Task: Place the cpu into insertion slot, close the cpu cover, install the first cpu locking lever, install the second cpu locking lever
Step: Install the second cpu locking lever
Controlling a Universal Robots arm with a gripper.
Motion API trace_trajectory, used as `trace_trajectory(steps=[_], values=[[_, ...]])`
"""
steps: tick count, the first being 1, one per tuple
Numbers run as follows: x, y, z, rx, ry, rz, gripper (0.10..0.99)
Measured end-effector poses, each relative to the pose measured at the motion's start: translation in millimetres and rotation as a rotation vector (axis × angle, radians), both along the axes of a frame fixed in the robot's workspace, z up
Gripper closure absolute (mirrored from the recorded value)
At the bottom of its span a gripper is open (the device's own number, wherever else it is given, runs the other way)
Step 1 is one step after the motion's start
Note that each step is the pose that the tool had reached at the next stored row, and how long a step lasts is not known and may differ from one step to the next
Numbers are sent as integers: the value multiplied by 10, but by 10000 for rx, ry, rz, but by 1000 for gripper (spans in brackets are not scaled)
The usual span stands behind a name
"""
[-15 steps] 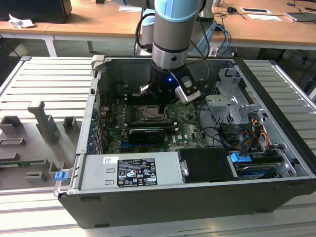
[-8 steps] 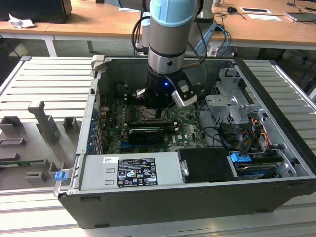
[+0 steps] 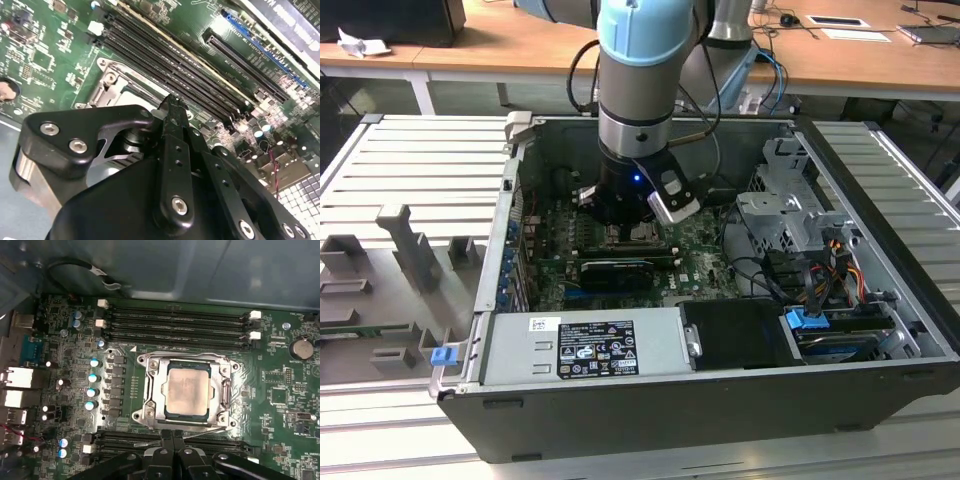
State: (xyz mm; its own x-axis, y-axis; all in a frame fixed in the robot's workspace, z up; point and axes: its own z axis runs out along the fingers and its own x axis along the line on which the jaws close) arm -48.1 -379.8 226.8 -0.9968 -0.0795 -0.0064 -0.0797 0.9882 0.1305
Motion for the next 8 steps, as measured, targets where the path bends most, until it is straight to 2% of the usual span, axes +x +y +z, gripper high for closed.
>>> trace_trajectory(steps=[3, 8], values=[[-56, -79, -40, 265, 0, 37, 980], [-160, -100, -75, 359, -1, 52, 980]])
